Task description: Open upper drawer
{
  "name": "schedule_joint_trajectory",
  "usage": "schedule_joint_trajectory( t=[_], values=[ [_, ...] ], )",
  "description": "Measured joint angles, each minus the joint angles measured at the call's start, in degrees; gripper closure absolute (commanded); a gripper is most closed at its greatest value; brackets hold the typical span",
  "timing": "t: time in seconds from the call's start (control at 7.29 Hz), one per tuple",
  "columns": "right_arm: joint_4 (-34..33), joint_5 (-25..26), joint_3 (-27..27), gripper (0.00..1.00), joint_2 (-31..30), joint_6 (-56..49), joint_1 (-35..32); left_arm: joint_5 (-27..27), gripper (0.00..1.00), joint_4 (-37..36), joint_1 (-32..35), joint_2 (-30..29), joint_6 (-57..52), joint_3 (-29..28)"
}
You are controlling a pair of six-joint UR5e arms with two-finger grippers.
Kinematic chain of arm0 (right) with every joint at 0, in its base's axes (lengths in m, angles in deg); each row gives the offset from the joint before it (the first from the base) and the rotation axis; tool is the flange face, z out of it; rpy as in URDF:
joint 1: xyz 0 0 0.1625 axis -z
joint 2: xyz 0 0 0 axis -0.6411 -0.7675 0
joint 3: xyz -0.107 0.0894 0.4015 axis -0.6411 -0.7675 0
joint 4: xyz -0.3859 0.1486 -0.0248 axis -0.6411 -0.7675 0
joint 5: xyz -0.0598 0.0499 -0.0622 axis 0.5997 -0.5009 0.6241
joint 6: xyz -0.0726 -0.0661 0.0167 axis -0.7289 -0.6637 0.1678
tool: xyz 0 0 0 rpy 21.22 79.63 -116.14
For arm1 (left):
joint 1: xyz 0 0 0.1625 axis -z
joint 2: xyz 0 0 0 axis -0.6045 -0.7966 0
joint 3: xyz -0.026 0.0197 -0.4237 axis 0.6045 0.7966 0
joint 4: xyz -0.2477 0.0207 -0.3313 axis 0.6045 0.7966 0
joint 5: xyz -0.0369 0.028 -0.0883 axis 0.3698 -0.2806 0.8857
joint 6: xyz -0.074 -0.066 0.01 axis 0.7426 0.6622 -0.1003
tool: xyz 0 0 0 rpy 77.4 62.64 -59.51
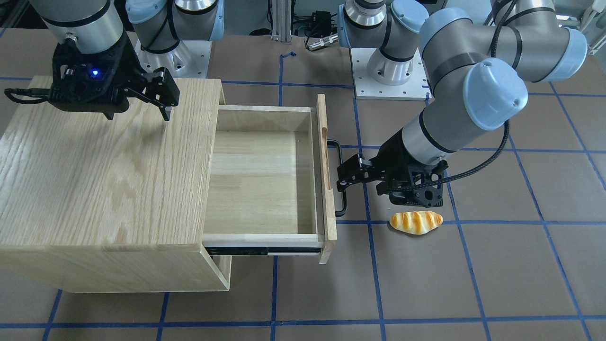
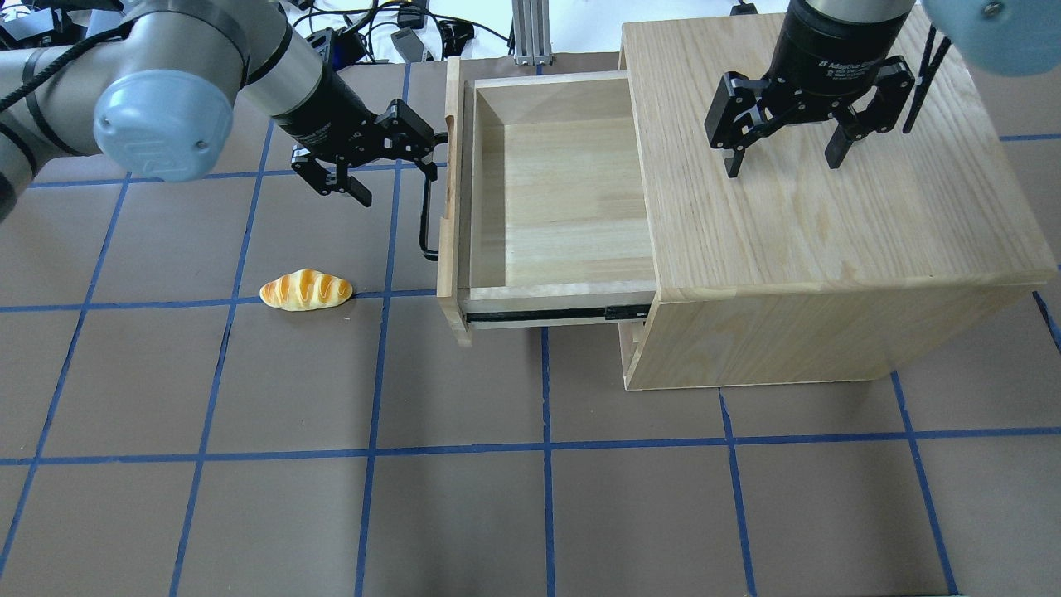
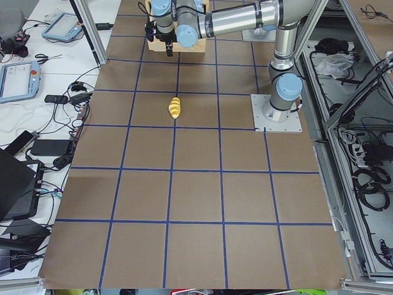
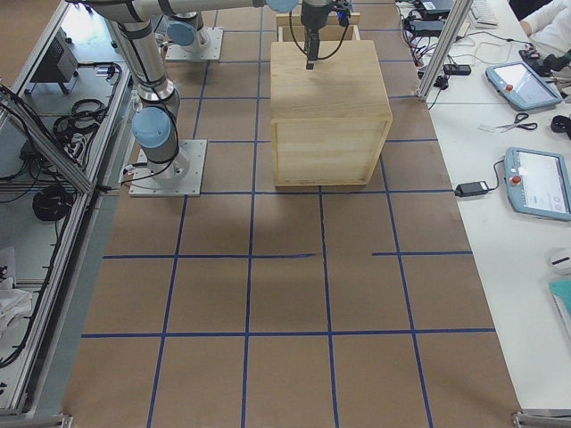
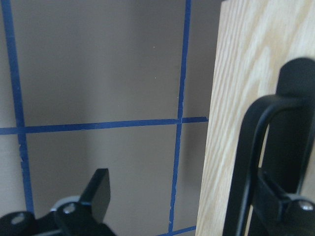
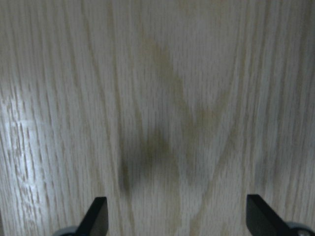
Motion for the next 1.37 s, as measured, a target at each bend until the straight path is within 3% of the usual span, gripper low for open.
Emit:
schedule_joint_trajectory(
  t=[0.41,0.82,1.37],
  values=[
    [0.0,0.0,0.0,0.0,0.0,0.0,0.0,-3.6,0.0,2.9,-2.8,2.3,-1.0,-0.8],
    [0.0,0.0,0.0,0.0,0.0,0.0,0.0,-11.7,0.0,14.3,-1.6,9.5,-1.0,-4.8],
    [0.0,0.0,0.0,0.0,0.0,0.0,0.0,-19.1,0.0,14.2,2.2,15.5,-0.6,-1.0]
  ],
)
